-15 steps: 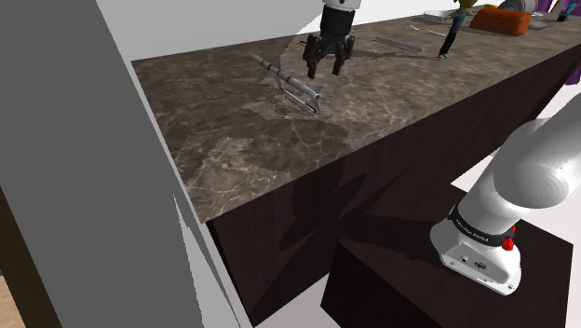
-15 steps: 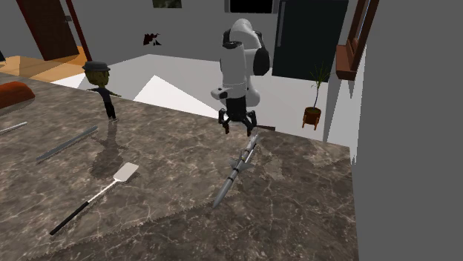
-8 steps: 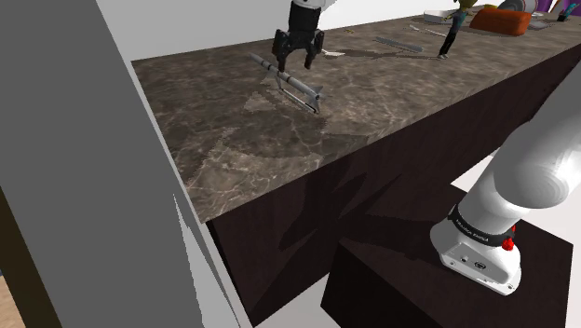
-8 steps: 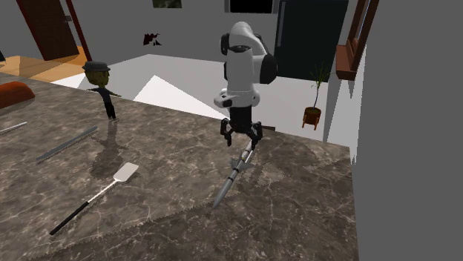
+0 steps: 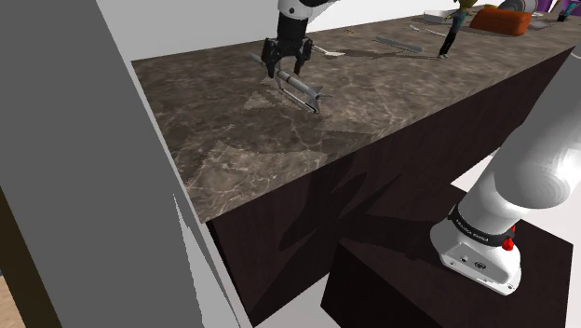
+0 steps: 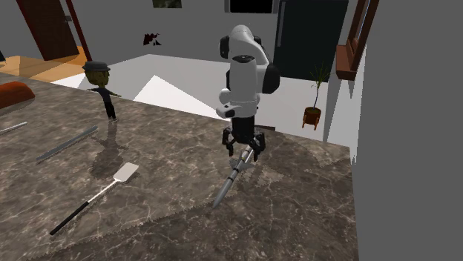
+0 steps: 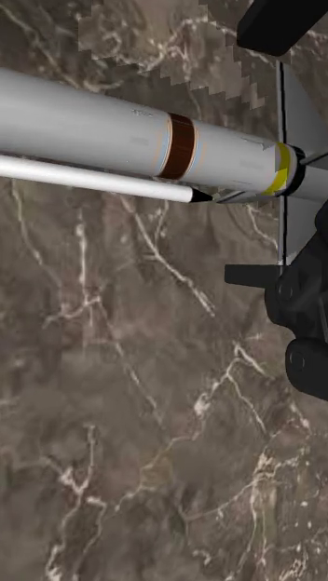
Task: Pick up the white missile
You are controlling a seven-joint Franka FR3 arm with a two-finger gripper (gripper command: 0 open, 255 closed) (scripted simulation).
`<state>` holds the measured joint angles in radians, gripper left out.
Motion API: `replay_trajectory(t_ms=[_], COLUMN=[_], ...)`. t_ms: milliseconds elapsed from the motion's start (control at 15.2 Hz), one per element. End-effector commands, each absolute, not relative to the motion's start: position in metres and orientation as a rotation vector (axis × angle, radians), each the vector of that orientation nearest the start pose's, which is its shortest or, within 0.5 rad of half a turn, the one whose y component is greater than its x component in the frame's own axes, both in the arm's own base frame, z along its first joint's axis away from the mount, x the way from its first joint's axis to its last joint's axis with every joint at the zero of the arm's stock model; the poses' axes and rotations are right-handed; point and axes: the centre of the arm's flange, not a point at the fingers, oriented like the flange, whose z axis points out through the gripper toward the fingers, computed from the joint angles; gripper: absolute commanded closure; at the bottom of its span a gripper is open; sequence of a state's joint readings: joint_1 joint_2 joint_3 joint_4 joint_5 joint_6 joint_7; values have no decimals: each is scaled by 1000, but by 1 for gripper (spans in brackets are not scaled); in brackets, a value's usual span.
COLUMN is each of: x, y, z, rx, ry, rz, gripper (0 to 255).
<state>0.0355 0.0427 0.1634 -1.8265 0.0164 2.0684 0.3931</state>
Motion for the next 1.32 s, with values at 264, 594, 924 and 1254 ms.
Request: replay_trajectory(t_ms=[264,594,924,1254], x=[585,585,584,584], y=[118,118,117,117], z=[510,510,520,546], rx=[-3034,-3034,-3034,-3034], ry=[307,307,307,307], rz=[-283,-283,-283,-283], gripper=[255,255,255,255])
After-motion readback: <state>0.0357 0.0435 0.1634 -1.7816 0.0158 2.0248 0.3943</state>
